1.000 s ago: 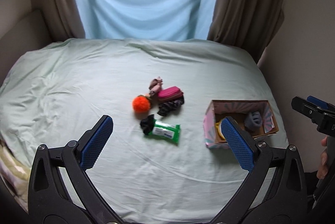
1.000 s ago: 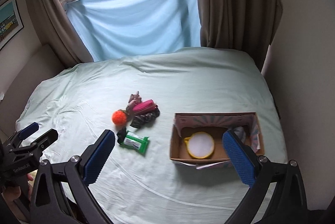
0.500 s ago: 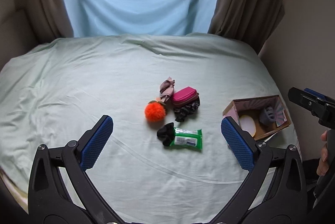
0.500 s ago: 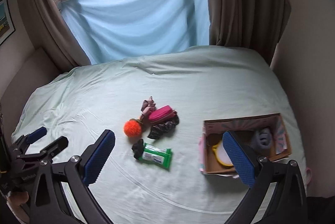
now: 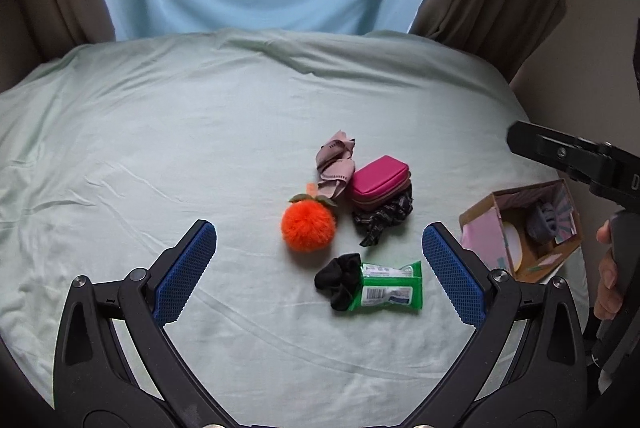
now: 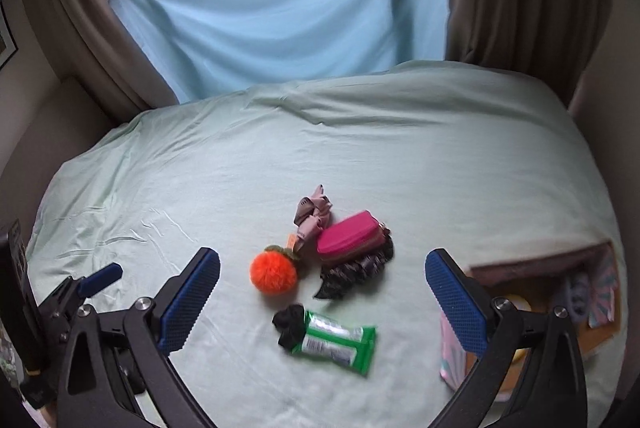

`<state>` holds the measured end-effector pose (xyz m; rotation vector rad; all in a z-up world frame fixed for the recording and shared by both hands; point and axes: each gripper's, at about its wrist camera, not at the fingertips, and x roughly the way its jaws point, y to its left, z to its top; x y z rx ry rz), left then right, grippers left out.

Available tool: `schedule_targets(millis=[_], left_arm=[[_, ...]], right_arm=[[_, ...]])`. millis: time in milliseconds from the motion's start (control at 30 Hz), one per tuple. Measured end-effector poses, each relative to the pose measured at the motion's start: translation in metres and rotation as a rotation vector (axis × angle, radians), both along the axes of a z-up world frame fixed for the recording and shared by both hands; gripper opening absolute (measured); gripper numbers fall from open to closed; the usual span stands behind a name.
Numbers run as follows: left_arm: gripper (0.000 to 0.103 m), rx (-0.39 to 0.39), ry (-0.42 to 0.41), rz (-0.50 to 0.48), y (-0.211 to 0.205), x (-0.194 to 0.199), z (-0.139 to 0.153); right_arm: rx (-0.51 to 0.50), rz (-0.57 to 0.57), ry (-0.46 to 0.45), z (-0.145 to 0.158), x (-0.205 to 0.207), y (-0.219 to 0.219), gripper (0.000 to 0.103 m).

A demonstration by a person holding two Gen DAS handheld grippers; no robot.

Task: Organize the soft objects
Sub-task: 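Withdraw both tools from the box toward the remaining items, then grasp the orange pompom with left tool while right tool grasps pink cloth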

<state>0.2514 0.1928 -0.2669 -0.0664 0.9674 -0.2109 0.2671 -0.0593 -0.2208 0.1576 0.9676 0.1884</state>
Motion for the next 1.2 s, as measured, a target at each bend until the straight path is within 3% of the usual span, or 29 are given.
schedule_targets(millis=[200,500,800,900,1000,1067,1200], left_arm=[[0.103,-0.014,0.066,0.008,-0.009,0.041,-0.058],[0.102,0.002,0.171,0.026,-0.024,0.088,-0.145],[0.102,0.019,0.237,0.041,-0.037,0.113,-0.2],[0.096,0.015,0.256,0.04,-0.04,0.118,-0.212],[0.083,0.021,0.28,0.032,-0.043,0.122,-0.223],[0.065,0.037,0.298,0.024,-0.046,0.125,-0.229],[0.047,0.071,0.299,0.017,-0.049,0.128,-0.234]], right_arm=[[0.025,0.062,0.059,-0.055,0.064,0.011,0.102],[0.046,0.142,0.222,-0.153,0.133,0.022,0.102],[0.099,0.195,0.347,-0.228,0.176,0.036,0.084],[0.104,0.206,0.368,-0.242,0.181,0.041,0.075],[0.069,0.223,0.361,-0.247,0.182,0.047,0.075],[0.046,0.233,0.355,-0.25,0.183,0.049,0.072],[0.034,0.27,0.354,-0.251,0.184,0.057,0.058]])
